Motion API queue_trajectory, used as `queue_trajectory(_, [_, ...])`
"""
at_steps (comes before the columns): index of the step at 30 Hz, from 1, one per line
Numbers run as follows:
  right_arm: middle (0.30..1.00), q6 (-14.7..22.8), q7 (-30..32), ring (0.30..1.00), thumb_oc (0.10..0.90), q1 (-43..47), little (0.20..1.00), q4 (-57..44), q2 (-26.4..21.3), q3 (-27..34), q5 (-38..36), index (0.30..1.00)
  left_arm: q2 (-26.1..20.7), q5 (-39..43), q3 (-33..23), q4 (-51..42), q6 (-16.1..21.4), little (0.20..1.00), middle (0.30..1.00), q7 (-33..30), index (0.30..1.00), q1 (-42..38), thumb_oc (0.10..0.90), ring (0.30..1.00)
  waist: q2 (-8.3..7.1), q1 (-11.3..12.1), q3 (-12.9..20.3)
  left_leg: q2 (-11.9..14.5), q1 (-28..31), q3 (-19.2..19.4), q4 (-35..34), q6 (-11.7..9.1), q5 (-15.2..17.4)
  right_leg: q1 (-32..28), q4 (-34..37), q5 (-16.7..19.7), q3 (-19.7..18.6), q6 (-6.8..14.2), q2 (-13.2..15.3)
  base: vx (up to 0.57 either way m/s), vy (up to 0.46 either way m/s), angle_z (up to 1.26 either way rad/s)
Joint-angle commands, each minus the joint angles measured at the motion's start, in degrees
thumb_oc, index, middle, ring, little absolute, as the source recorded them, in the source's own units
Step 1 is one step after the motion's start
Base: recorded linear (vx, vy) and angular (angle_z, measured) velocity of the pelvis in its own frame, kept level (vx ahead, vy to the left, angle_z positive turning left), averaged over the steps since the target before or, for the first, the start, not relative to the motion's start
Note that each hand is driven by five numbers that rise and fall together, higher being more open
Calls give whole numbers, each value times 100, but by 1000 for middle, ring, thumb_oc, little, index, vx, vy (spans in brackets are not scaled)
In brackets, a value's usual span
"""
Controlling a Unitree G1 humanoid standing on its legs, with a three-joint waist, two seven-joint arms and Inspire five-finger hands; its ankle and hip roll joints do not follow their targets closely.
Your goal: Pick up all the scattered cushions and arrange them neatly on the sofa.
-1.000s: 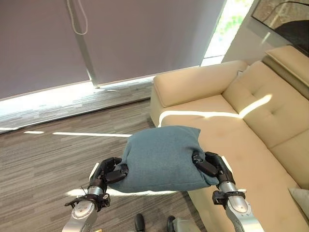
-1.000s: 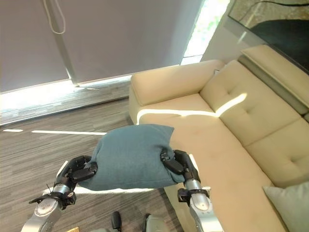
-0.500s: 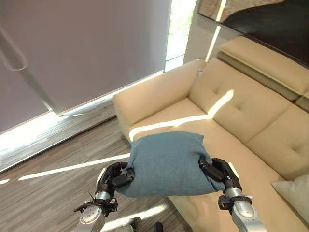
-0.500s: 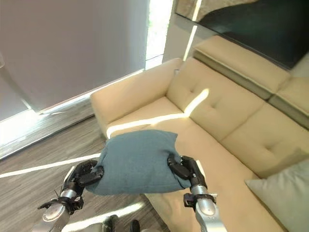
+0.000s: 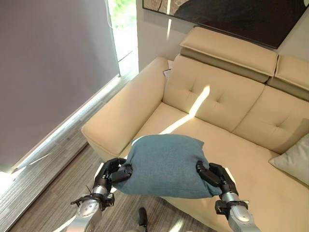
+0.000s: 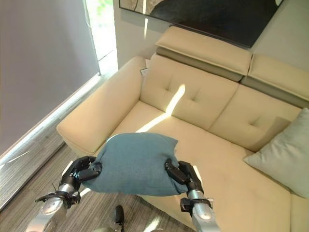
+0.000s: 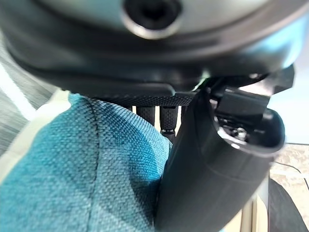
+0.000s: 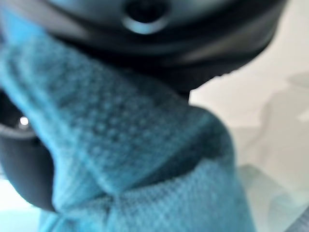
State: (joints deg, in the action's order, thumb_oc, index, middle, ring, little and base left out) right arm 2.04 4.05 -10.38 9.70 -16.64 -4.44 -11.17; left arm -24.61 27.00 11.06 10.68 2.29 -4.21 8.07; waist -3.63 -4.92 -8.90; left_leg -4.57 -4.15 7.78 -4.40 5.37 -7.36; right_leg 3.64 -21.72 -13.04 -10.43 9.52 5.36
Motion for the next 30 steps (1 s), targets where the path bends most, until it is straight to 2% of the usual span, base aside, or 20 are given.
queue_trajectory(1, [300, 749, -201, 300, 400, 717, 300, -734, 45, -275, 103, 300, 435, 180, 312, -1106, 916, 300, 300, 370, 300, -456, 400, 300, 94, 155, 435, 573, 136, -112, 480, -478, 1061, 79, 642, 979, 1352, -68, 97, 3, 24, -66])
queue_trajectory(2, [300, 747, -200, 300, 400, 723, 300, -720, 50, -271, 101, 300, 435, 198, 307, -1102, 919, 300, 300, 390, 300, -456, 400, 300, 124, 185, 458, 593, 152, -77, 424, -499, 1043, 55, 814, 949, 1845, -93, 253, 11, 15, -53])
queue_trajectory(3, [300, 749, -201, 300, 400, 774, 300, -707, 56, -308, 124, 300, 456, 247, 286, -1124, 918, 300, 300, 402, 300, -434, 400, 300, 156, 271, 472, 640, 238, 70, 350, -535, 1060, -24, 996, 892, 2526, -143, 466, 40, -25, -82])
queue_trajectory(4, [300, 747, -187, 300, 400, 849, 300, -673, 55, -309, 179, 300, 496, 295, 234, -1101, 904, 300, 300, 452, 300, -410, 400, 300, 209, 412, 527, 704, 349, 238, 237, -607, 1133, -82, 1242, 801, 3425, -180, 607, -13, -20, -111])
queue_trajectory(5, [300, 746, -188, 300, 400, 844, 300, -677, 51, -307, 179, 300, 498, 299, 233, -1101, 905, 300, 300, 463, 300, -407, 400, 300, 209, 406, 500, 707, 316, 283, 258, -590, 1056, -85, 1278, 875, 3501, -231, 610, -22, -72, -120])
queue_trajectory(7, [300, 768, -185, 300, 400, 860, 300, -718, 21, -288, 233, 300, 555, 302, 242, -1143, 895, 300, 300, 506, 300, -346, 400, 300, 159, 354, 522, 717, 358, 442, 273, -588, 1052, -142, 1424, 895, 3357, -194, 497, -33, -82, -59])
queue_trajectory(8, [300, 775, -183, 300, 400, 837, 300, -726, 36, -260, 247, 300, 603, 292, 252, -1121, 898, 300, 300, 503, 300, -322, 400, 300, 129, 297, 532, 725, 371, 451, 262, -598, 1039, -100, 1422, 882, 3048, -198, 351, 17, -99, -6])
queue_trajectory(10, [300, 799, -127, 300, 400, 888, 300, -751, -40, -228, 215, 300, 627, 339, 235, -1110, 940, 300, 300, 518, 300, -351, 400, 300, 104, 336, 583, 740, 418, 570, 280, -616, 1087, -191, 1722, 967, 3083, -181, 341, 31, -151, 3])
queue_trajectory(11, [300, 802, -116, 300, 400, 860, 300, -757, -41, -220, 193, 300, 630, 292, 292, -1124, 910, 300, 300, 520, 300, -362, 400, 300, 92, 294, 593, 769, 406, 549, 327, -640, 1104, -243, 1824, 938, 2949, -226, 228, 57, -210, -29])
queue_trajectory(12, [300, 797, -112, 300, 400, 808, 300, -763, -97, -178, 186, 300, 659, 324, 323, -1099, 895, 300, 300, 538, 300, -389, 400, 300, 63, 244, 608, 815, 376, 521, 520, -696, 1177, -283, 1999, 959, 2743, -274, 96, 55, -234, -25])
queue_trajectory(17, [300, 792, -78, 300, 400, 742, 300, -757, -242, -116, 137, 300, 698, 345, 390, -1059, 868, 300, 300, 535, 300, -434, 400, 300, 6, 167, 523, 1038, 188, 489, 1321, -863, 1364, -546, 2302, 928, 2625, -436, -91, 13, -150, -8])
queue_trajectory(18, [300, 771, -50, 300, 400, 747, 300, -749, -266, -129, 92, 300, 709, 318, 406, -1065, 883, 300, 300, 461, 300, -491, 400, 300, -16, 254, 451, 888, 28, 44, 1469, -869, 1346, -571, 2332, 908, 2499, -488, -140, 5, -89, -32])
queue_trajectory(20, [300, 776, -41, 300, 400, 731, 300, -705, -291, -101, 94, 300, 745, 335, 437, -1054, 890, 300, 300, 471, 300, -506, 400, 300, -37, 269, 484, 611, -158, -343, 1196, -862, 1268, -635, 2417, 936, 2425, -484, -194, 87, -68, -45])
queue_trajectory(25, [300, 755, 1, 300, 400, 706, 300, -676, -342, -56, 93, 300, 724, 287, 416, -1058, 856, 300, 300, 417, 300, -561, 400, 300, -2, 269, 504, 507, -420, -307, 1098, -853, 1069, -701, 2423, 900, 2271, -480, -282, 90, 12, -23])
queue_trajectory(30, [300, 715, -29, 300, 400, 659, 300, -653, -262, -85, 126, 300, 681, 276, 379, -1106, 812, 300, 300, 433, 300, -440, 400, 300, 29, 285, 622, 523, -62, -278, 886, -756, 1156, -781, 2343, 789, 2051, -488, -317, 143, 76, -36])
